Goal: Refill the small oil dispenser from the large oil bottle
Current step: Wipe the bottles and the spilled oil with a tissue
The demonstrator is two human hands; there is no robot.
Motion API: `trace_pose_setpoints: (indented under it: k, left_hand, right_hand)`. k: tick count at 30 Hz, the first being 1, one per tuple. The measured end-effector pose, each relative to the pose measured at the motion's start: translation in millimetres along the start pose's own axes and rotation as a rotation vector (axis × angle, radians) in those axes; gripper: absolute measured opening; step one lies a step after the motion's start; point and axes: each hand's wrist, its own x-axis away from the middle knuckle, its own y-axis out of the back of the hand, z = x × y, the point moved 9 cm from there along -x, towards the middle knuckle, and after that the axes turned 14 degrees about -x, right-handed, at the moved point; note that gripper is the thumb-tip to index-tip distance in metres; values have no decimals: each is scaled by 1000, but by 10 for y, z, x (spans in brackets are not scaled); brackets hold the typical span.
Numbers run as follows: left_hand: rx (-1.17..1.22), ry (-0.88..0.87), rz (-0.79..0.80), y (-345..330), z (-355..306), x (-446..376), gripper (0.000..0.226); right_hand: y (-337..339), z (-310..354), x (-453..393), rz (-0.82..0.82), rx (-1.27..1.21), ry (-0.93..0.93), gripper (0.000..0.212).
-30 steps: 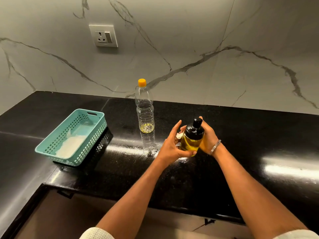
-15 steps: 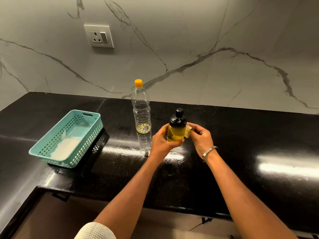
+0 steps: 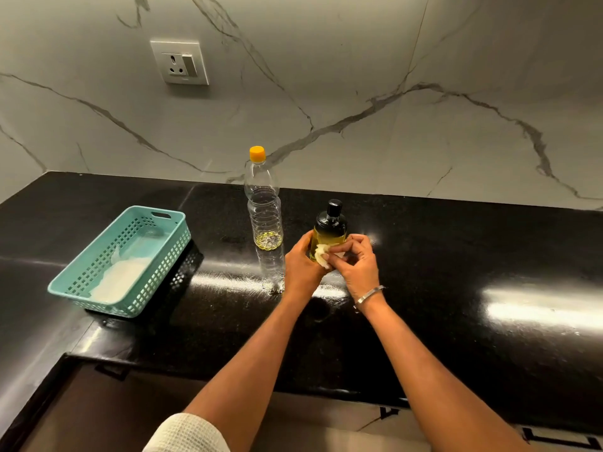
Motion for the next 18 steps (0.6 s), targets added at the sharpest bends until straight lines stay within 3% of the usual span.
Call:
trace_pose_setpoints:
  k: [2,4,8,18]
  left_hand:
    - [-10,2,-35,2,-24,10,40]
    - [-9,0,-57,-2,-43,21,33]
    - [-20,25,-49,-46,-17,41,24]
    - [64,0,-28,-55,-77,42,45]
  right_hand:
    - [-49,47,14,-49,124,105,28]
    - [-52,85,21,-142,209,169,48]
    - [-15,162,-39,-251,219,155,78]
    - [57,7,-6,-63,-10,92,75]
